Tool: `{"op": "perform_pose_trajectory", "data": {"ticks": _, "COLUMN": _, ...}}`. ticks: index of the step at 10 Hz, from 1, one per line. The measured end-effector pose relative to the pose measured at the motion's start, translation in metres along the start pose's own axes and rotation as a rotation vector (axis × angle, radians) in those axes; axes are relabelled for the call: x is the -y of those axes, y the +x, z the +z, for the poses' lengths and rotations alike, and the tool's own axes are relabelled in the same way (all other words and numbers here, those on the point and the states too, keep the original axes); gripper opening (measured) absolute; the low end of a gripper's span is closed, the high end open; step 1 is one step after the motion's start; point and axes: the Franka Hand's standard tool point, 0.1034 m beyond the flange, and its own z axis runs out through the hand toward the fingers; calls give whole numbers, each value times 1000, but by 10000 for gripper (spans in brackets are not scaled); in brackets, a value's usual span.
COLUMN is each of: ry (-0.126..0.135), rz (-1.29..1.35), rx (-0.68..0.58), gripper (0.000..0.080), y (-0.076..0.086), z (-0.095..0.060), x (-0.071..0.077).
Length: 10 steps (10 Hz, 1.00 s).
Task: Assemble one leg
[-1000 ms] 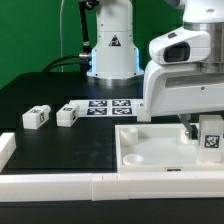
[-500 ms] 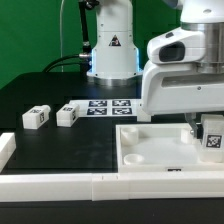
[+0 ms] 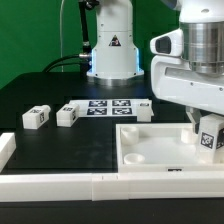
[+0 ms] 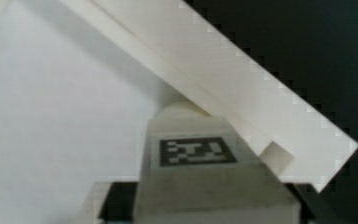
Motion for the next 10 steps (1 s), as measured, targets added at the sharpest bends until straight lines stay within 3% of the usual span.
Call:
{"op": "perform_pose_trajectory", "data": {"ticks": 5, "ry": 2, "rz": 363, "rx": 4, "gripper": 294, "y": 0, "z": 0, "x": 0}}
{"op": "perform_pose_trajectory", "data": {"ticks": 6, "ry": 2, "rz": 345, "rx": 4, "gripper": 370, "y": 0, "z": 0, "x": 0}}
{"op": "perform_pose_trajectory", "data": {"ticks": 7, "ry": 3, "rz": 293, "rx": 4, "gripper": 509, "y": -1, "z": 0, "x": 0}}
{"op": "perform_pose_trajectory", "data": {"ticks": 8, "ry": 5, "rz": 259, "rx": 2, "gripper": 509, "y": -3, "z": 1, "x": 1}}
{"op": "perform_pose_trajectory", "data": {"ticks": 9, "ry": 5, "rz": 131, "rx": 0, "gripper": 619, "y": -6, "z": 2, "x": 1}}
{"op": "perform_pose_trajectory", "data": {"ticks": 10, "ry": 4, "rz": -27, "rx": -1, "gripper": 640, "y": -7, "z": 2, "x": 1}}
